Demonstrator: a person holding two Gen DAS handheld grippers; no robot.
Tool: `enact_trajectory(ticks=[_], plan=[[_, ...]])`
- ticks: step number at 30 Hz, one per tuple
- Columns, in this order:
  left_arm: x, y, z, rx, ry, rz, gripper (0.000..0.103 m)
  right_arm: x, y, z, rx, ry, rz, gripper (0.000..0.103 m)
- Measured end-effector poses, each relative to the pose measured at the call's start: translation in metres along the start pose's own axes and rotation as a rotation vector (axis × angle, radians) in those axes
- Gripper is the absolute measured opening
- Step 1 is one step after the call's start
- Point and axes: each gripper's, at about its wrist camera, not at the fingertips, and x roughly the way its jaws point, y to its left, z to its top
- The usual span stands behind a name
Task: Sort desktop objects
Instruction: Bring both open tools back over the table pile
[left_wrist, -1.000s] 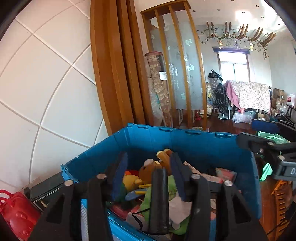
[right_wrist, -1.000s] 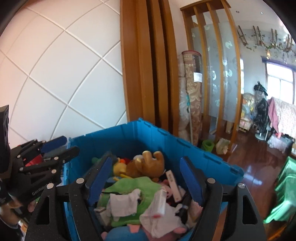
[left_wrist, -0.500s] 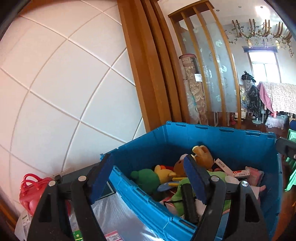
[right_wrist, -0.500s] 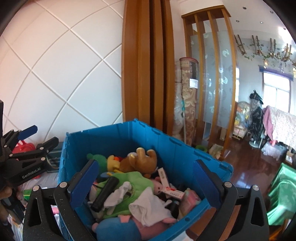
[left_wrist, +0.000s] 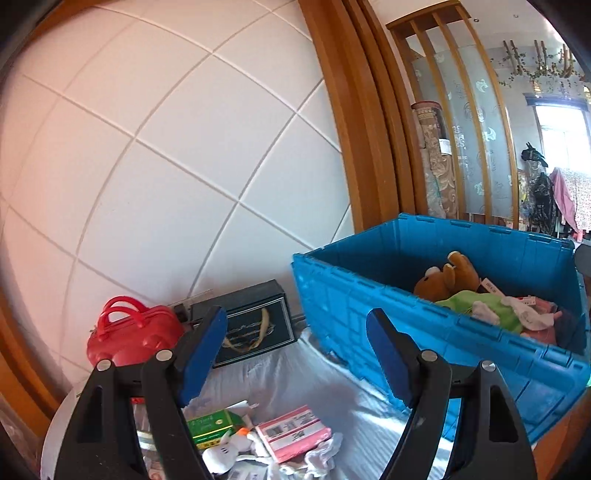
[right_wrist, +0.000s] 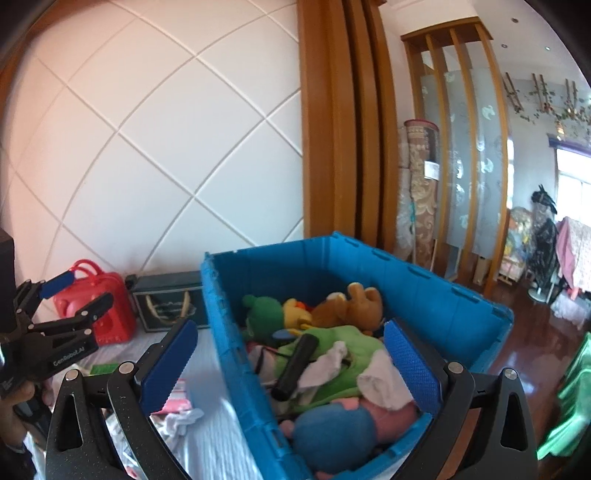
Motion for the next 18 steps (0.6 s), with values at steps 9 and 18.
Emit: enact_trajectory(ticks=[9,18], plan=[[-0.030,0.090,-0.073,0.041,0.083,0.096,0.078,0.006,0.107,-0.050,-0.046,0.094,0.135,0.103],[-0.018,0.106,-0.174,0.013,0.264,0.016,0.078,0.050,0.163,-0.138,-0.054,0.310,0.195,0.102]])
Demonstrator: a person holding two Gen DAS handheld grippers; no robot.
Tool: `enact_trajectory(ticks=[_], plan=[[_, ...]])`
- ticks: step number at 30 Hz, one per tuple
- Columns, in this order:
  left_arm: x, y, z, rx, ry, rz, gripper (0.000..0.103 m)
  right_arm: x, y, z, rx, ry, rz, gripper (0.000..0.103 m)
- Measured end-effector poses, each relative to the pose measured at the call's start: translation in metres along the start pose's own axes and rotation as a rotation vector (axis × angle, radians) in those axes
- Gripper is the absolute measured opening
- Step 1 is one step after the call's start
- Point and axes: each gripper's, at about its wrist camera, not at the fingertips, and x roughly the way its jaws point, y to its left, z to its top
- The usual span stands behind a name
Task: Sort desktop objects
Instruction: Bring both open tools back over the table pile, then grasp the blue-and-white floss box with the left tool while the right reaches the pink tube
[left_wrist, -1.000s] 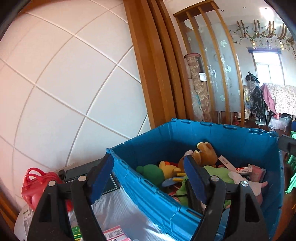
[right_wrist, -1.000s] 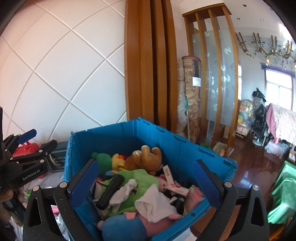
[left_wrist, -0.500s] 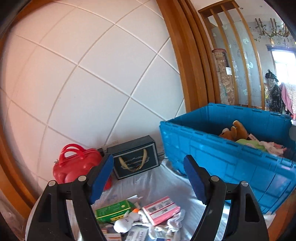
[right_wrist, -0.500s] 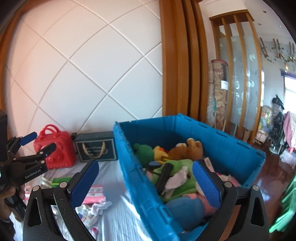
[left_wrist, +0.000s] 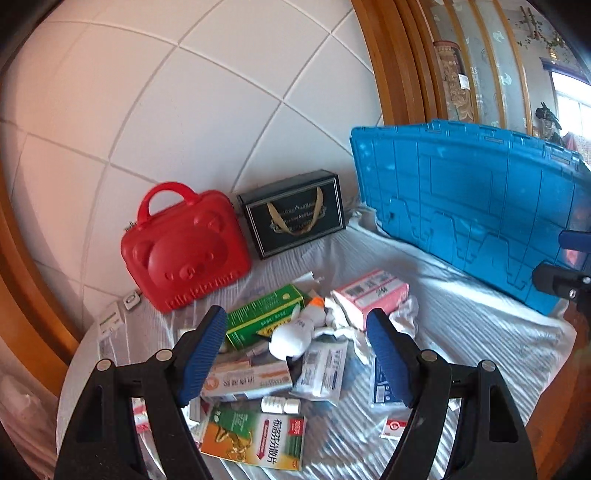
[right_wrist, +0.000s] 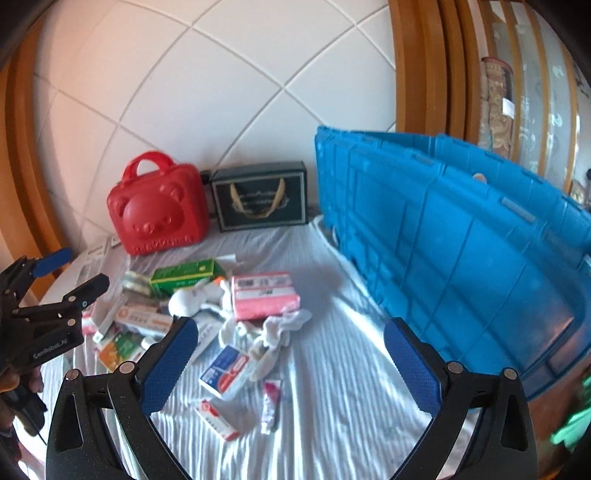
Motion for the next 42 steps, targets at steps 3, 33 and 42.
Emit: enact_trajectory(ticks=[3,33,42], plan=[[0.020,-0.008,-0.023,-0.009,0.059,-0.036,0.078,0.033,0.013,-0.032,-0.041,0.103,0.025,0.099],[0.169,-0.095,-0.097,0.024,0.441,-0.292,0.059,0.166,-0.010,-0.122,-0.096,0.471,0.151,0.018],[0.136,-0.082,-0.076,0.028,0.364,-0.299,0.058,0.156,-0.002,-0.121,-0.173,0.452,0.122,0.020]])
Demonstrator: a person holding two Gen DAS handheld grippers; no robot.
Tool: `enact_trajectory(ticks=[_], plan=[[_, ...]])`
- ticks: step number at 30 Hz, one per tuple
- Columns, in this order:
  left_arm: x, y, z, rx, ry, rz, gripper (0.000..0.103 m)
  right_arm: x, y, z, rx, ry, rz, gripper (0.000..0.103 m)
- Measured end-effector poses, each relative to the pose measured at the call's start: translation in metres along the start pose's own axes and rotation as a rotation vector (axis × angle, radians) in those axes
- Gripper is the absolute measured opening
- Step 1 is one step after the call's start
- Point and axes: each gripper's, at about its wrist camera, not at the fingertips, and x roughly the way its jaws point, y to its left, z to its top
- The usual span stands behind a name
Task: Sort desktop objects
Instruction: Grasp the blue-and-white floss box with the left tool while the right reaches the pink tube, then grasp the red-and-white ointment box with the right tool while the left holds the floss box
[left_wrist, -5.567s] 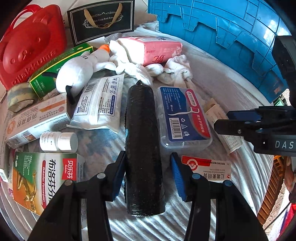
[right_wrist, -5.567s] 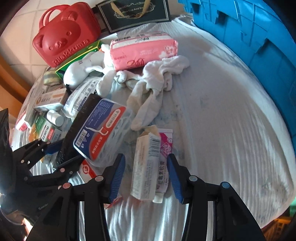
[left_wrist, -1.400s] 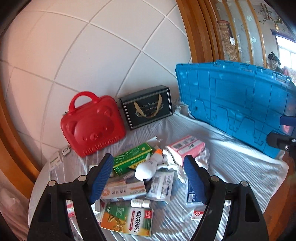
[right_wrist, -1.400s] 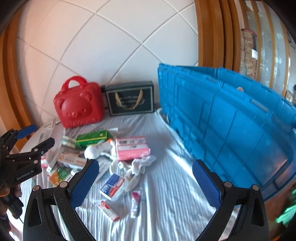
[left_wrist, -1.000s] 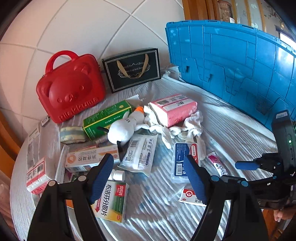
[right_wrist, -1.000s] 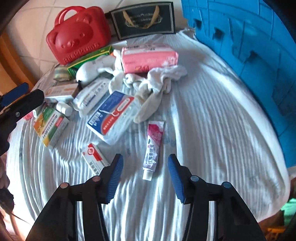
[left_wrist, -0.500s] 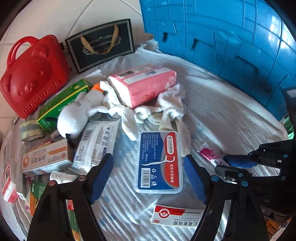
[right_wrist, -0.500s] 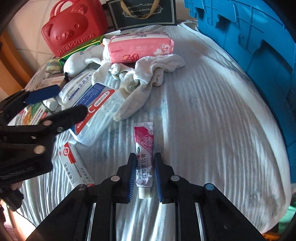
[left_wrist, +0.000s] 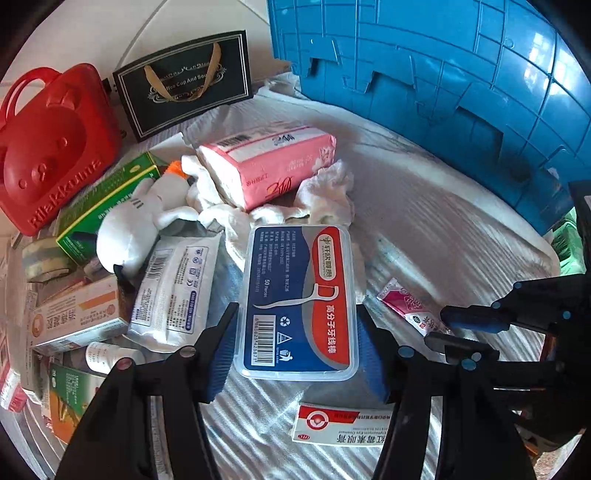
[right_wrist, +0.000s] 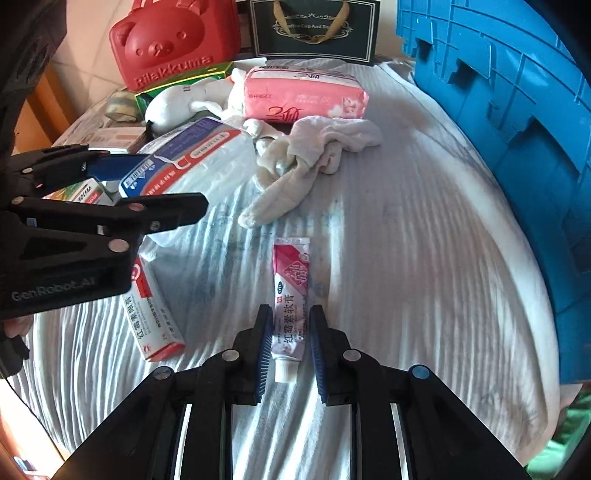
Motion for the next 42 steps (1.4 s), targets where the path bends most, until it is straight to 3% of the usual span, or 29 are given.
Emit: enact_trajectory(ticks=[11,14,17,22,25,26,27,28,31,32,33,36,39,42], plan=[[-0.073,0.021,0.013,0.011,-0.149,-0.008,0.059,-0.077,0.001,0.024,0.115,-0.139,0.013,0.020],[-0.079,0.026,0.011,0.009,-0.156,-0.008,0.058,-0.064,0.009,0.027,0.063,-0.074,-0.045,0.023],[-0.082,0.030,0.002,-0.002,-0.146,-0.015,0.058,-0.031,0.010,0.011,0.060,-0.026,-0.003,0.026],[-0.083,0.040,-0.014,-0.015,-0.117,-0.020,0.059,0.005,0.018,-0.003,0.031,0.007,-0.055,0.029],[-0.083,0.045,-0.022,-0.029,-0.105,-0.012,0.059,0.007,0.015,-0.003,0.057,-0.007,0.000,0.037],[-0.083,0.048,-0.024,-0.036,-0.103,-0.010,0.059,0.005,0.016,-0.004,0.055,-0.020,0.003,0.053],[-0.082,0.050,-0.025,-0.045,-0.100,-0.009,0.059,0.007,0.017,-0.004,0.042,-0.021,-0.023,0.077],[-0.081,0.053,-0.027,-0.055,-0.096,-0.009,0.059,0.010,0.018,-0.004,0.025,-0.011,-0.058,0.083],[-0.081,0.059,-0.028,-0.081,-0.094,-0.006,0.059,0.015,0.008,-0.002,0.067,-0.003,-0.028,0.077],[-0.081,0.061,-0.029,-0.086,-0.097,-0.005,0.059,0.012,0.005,0.001,0.086,-0.007,0.006,0.059],[-0.081,0.063,-0.029,-0.091,-0.098,-0.003,0.059,0.005,0.004,0.004,0.099,-0.026,0.028,0.049],[-0.080,0.069,-0.029,-0.114,-0.097,0.003,0.059,-0.010,0.019,0.014,0.046,-0.072,0.123,0.051],[-0.079,0.073,-0.029,-0.132,-0.093,0.008,0.059,0.000,0.052,0.021,-0.097,-0.023,0.212,0.051],[-0.080,0.075,-0.031,-0.140,-0.090,0.015,0.059,0.016,0.082,0.014,-0.225,0.028,0.247,0.049]])
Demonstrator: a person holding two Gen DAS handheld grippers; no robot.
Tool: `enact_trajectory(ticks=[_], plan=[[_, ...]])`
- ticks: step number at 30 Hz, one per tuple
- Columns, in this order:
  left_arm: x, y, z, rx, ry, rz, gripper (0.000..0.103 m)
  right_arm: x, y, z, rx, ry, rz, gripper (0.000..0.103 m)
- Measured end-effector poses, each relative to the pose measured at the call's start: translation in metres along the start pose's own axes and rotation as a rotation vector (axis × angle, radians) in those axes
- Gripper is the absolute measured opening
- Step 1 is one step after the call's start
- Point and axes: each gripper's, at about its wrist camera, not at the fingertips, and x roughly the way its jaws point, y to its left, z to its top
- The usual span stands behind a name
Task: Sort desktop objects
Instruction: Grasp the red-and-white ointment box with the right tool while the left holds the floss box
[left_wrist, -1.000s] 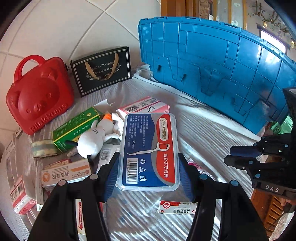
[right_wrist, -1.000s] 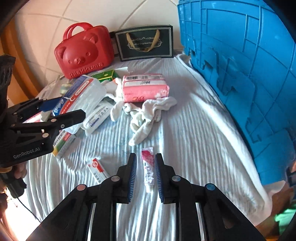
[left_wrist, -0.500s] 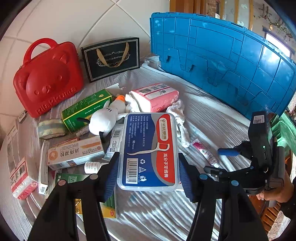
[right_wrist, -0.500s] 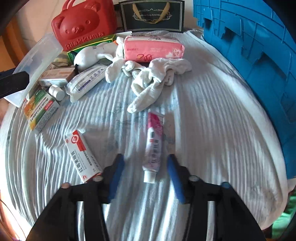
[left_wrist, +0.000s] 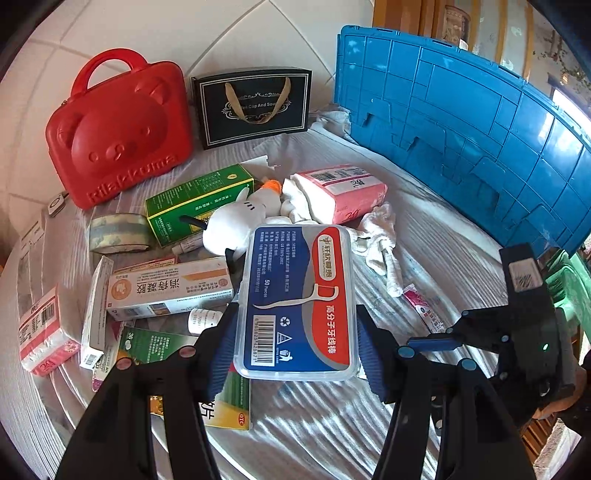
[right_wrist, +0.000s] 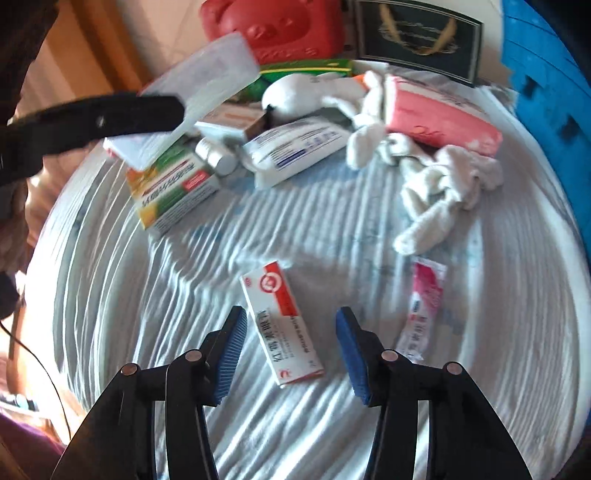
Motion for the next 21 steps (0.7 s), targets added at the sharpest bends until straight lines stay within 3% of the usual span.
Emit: enact_trajectory(ticks=[7,14,16,17,21], plan=[[-0.001,0.006,-0.006,-0.042,-0.001,0.010,0.059,0.016,0.021,-0.010,-0.171,-0.012,-0.104,0.050],[-0.005,0.013,-0.013,-0.076,-0.004,0.018,0.059,0.016,0.020,-0.011,-0.158,-0.013,-0.097,0.051],[-0.007,0.015,-0.014,-0.080,-0.005,0.023,0.059,0.017,0.022,-0.007,-0.150,0.012,-0.104,0.044],[-0.008,0.017,-0.015,-0.080,-0.006,0.026,0.059,0.018,0.024,-0.002,-0.156,0.023,-0.104,0.026],[-0.014,0.023,-0.014,-0.082,-0.016,0.036,0.059,0.009,0.016,0.003,-0.078,0.083,-0.074,0.026]])
